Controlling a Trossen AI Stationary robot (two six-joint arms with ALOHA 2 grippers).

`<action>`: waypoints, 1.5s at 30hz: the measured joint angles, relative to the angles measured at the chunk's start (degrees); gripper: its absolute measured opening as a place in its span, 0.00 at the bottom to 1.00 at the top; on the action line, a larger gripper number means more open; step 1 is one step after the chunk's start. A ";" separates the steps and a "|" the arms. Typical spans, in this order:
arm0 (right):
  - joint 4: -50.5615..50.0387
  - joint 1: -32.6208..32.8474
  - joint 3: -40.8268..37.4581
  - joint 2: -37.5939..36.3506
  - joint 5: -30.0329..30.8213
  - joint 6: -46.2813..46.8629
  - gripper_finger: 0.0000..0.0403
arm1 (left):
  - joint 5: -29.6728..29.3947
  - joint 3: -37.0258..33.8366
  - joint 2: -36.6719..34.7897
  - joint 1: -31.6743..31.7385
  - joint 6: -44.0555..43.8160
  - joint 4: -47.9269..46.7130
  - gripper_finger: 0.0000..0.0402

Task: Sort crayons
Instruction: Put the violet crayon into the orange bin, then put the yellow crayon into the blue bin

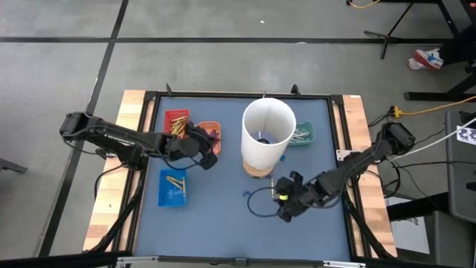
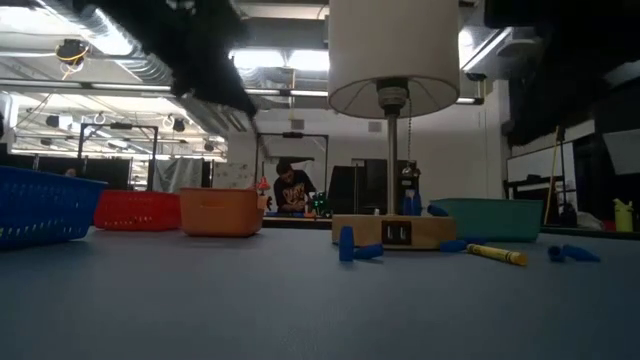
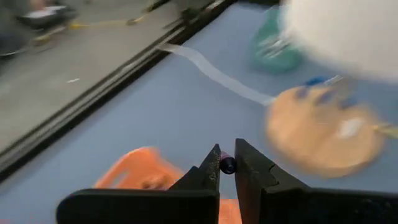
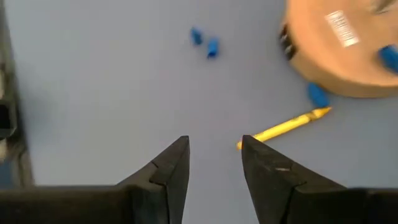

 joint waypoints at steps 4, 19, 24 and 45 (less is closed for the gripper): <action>-0.30 2.68 0.00 1.30 8.09 5.62 0.36 | -3.15 -0.07 0.13 1.92 -0.03 -6.97 0.02; 0.04 4.11 -0.02 13.30 11.54 15.59 0.36 | -3.43 -0.07 5.50 7.66 -0.52 -12.43 0.04; -1.53 4.08 -0.02 14.20 12.93 21.41 0.36 | -3.33 -0.07 6.93 8.74 -0.68 -12.38 0.13; -1.63 -0.02 -0.02 14.40 13.91 27.12 0.36 | -3.24 -0.07 7.08 9.31 -3.52 -12.32 0.30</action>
